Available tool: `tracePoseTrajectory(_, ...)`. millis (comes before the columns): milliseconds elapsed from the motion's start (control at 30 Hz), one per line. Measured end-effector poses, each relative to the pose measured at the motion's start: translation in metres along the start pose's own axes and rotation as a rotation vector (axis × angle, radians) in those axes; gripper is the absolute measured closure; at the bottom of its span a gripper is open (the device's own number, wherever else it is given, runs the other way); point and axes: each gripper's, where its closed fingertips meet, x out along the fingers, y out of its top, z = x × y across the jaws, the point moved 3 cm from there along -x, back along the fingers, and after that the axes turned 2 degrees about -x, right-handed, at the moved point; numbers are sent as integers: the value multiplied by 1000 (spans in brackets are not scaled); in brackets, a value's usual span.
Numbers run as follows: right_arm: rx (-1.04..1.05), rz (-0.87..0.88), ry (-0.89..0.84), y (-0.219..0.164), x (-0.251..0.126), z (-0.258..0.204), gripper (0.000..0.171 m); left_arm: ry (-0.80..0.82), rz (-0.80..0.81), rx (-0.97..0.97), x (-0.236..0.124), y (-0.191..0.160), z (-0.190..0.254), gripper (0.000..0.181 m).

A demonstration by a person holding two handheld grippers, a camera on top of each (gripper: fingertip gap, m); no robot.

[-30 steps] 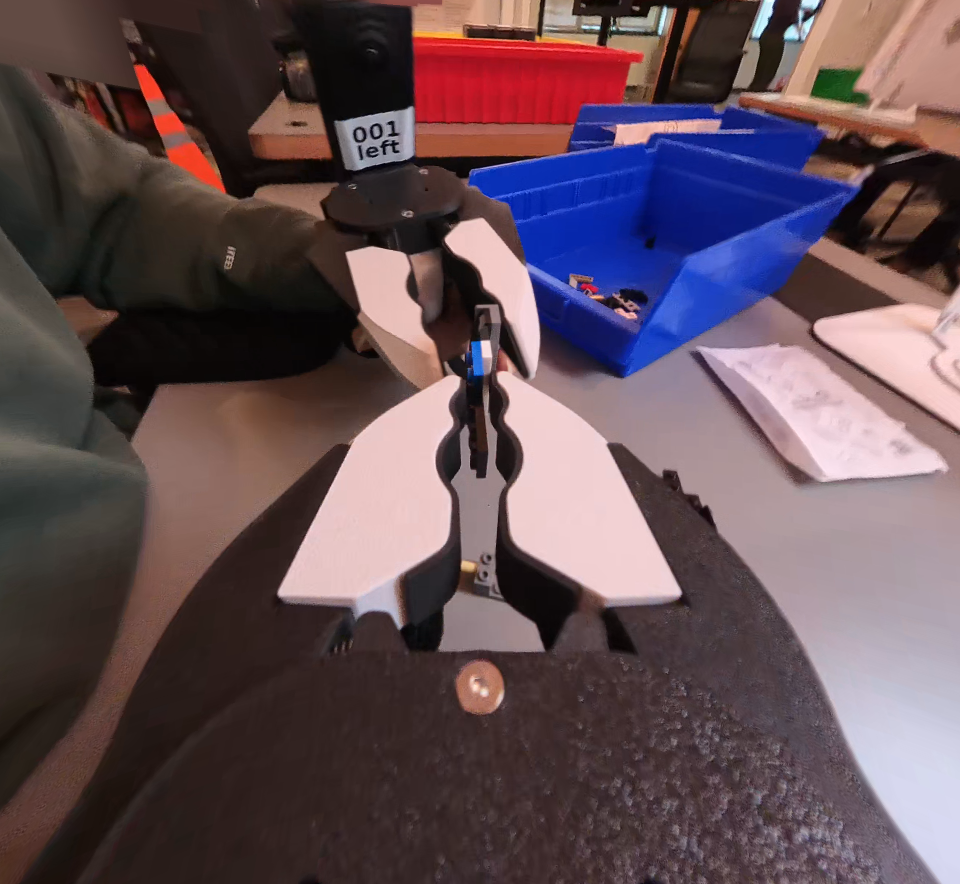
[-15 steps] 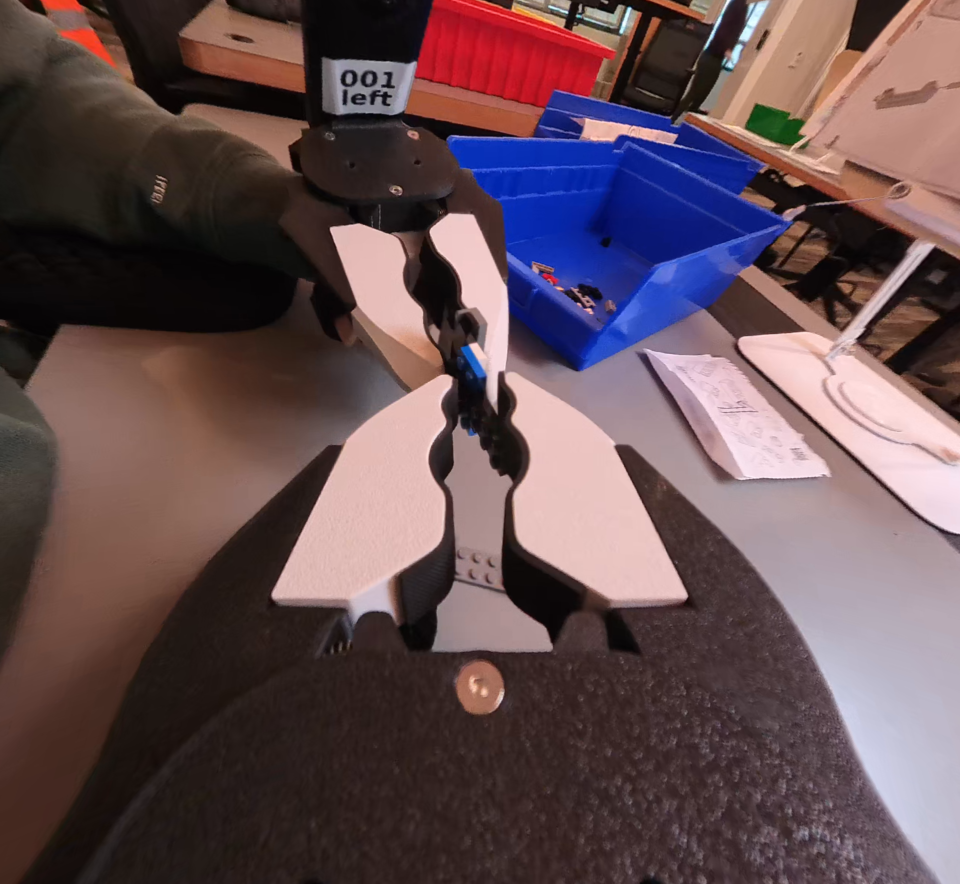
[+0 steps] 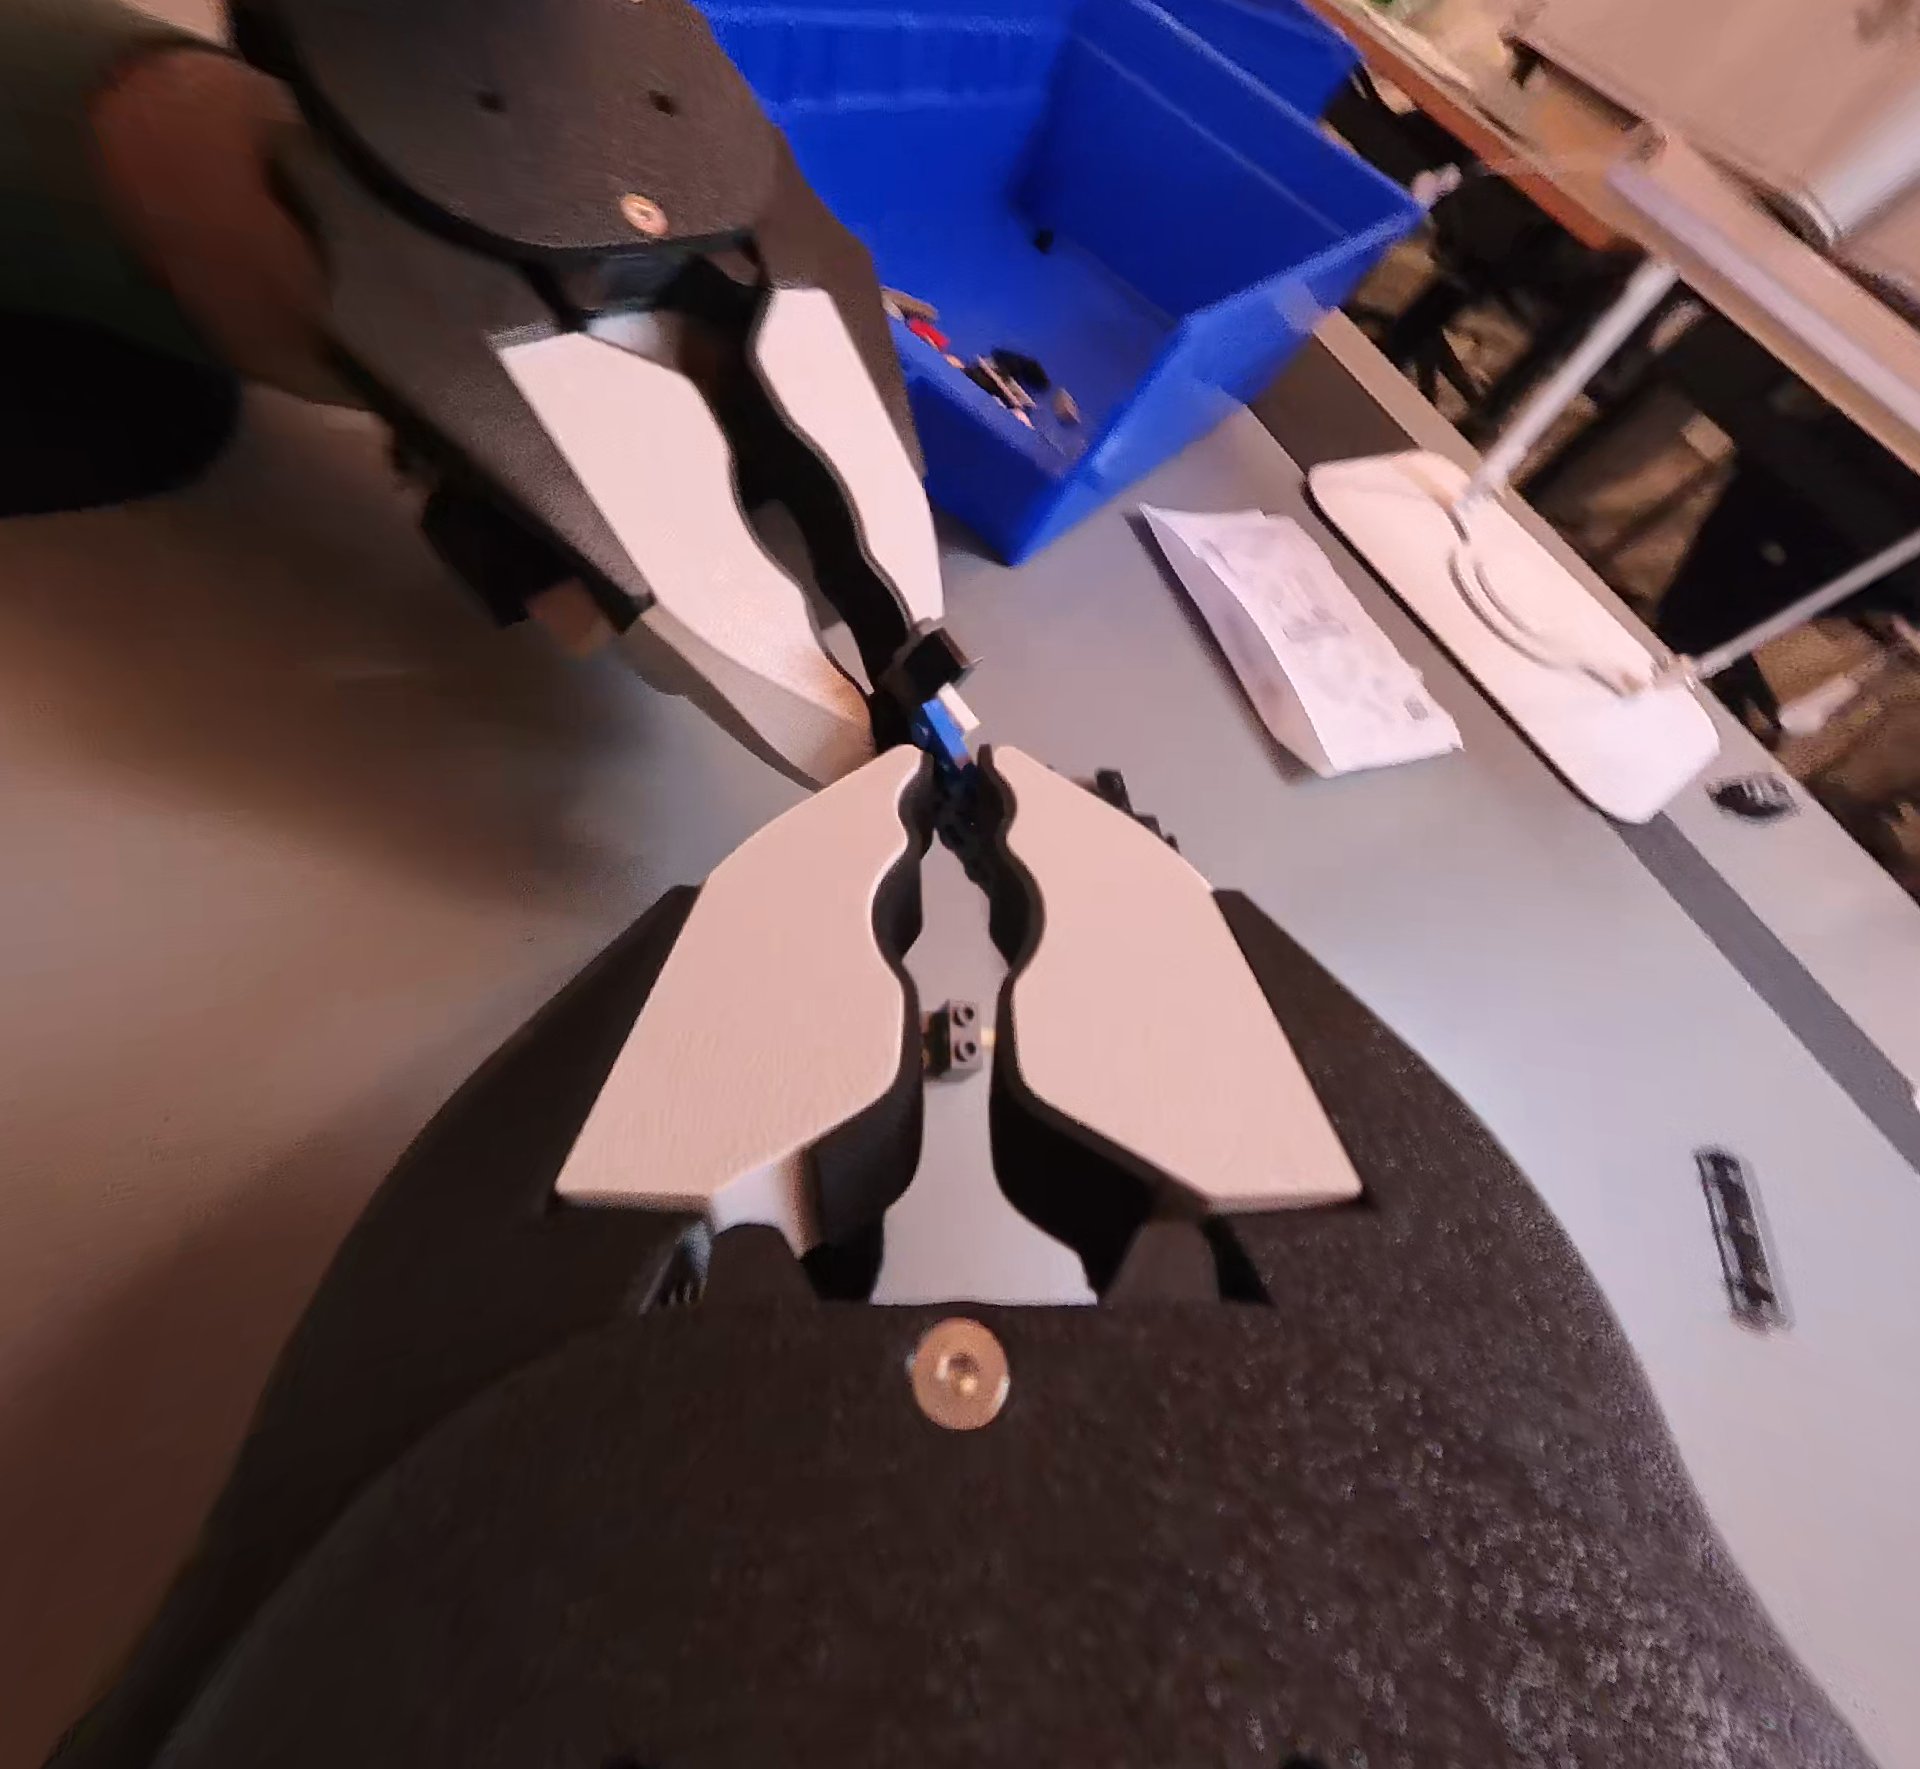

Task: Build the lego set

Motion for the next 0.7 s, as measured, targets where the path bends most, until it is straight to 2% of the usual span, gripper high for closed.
tracePoseTrajectory(133,69,-107,-69,-10,7,3,164,170,-74,-58,9,-6,-6,167)
tracePoseTrajectory(267,155,-123,-66,-12,7,2,164,161,-87,-124,11,-7,-6,167)
tracePoseTrajectory(433,80,-167,-95,-17,10,1,164,175,-123,-143,14,-12,-8,167)
tracePoseTrajectory(500,33,-145,-64,-12,8,-4,165,161,-116,-217,15,-11,-10,169)
tracePoseTrajectory(600,-138,-123,-40,-5,7,-18,166,-31,-143,-436,12,-18,-11,169)
tracePoseTrajectory(700,27,-10,146,-1,2,-23,165,-62,-210,-334,7,-28,-2,169)
